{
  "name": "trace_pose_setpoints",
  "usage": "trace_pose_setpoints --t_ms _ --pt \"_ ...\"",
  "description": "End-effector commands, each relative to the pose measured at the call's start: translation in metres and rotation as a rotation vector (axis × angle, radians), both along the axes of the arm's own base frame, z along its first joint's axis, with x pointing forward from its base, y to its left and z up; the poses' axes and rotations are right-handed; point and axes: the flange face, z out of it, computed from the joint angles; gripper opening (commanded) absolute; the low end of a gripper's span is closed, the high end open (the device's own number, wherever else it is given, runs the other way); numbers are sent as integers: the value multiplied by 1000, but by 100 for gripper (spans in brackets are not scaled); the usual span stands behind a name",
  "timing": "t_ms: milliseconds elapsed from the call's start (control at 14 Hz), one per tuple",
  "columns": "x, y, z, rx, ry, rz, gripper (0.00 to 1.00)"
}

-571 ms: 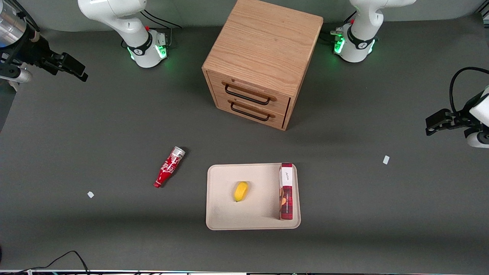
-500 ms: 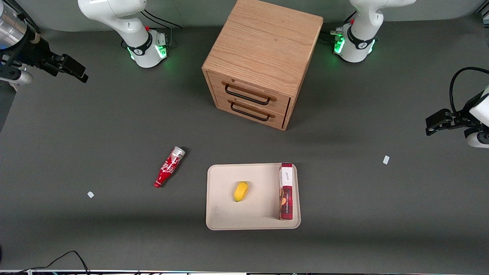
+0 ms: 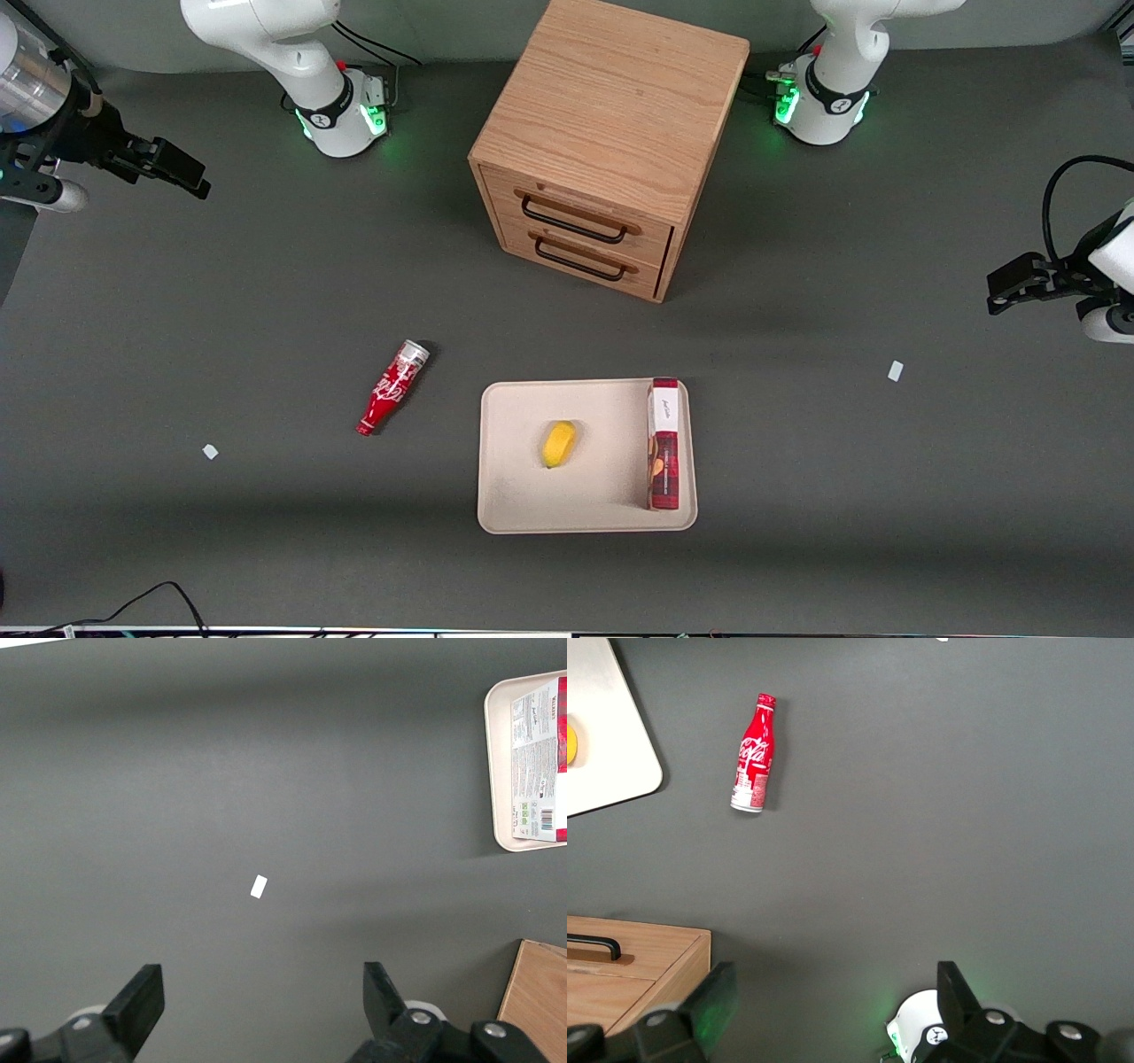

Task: Place coke bottle on tray
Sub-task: 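Reach the right gripper down to the red Coca-Cola bottle and close on it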

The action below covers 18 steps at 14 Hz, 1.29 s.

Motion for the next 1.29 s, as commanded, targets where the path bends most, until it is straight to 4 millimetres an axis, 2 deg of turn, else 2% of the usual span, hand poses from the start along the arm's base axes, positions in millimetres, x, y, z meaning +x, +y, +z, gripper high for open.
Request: trace_pose_setpoints --t_ms 0,71,214,286,500,643,929,1000,1214 --pt "44 39 -19 32 46 11 100" --pt "67 53 -34 62 66 -52 100" --pt "113 71 -83 100 108 -180 100" --pt "130 78 -113 105 113 -211 100" --pt "161 94 -238 67 156 -333 100" --pt "161 104 -313 58 122 -386 100" --pt "152 115 -409 63 67 -408 100" --pt "147 117 -427 51 67 -397 100" --pt "132 111 -458 10 34 -359 100"
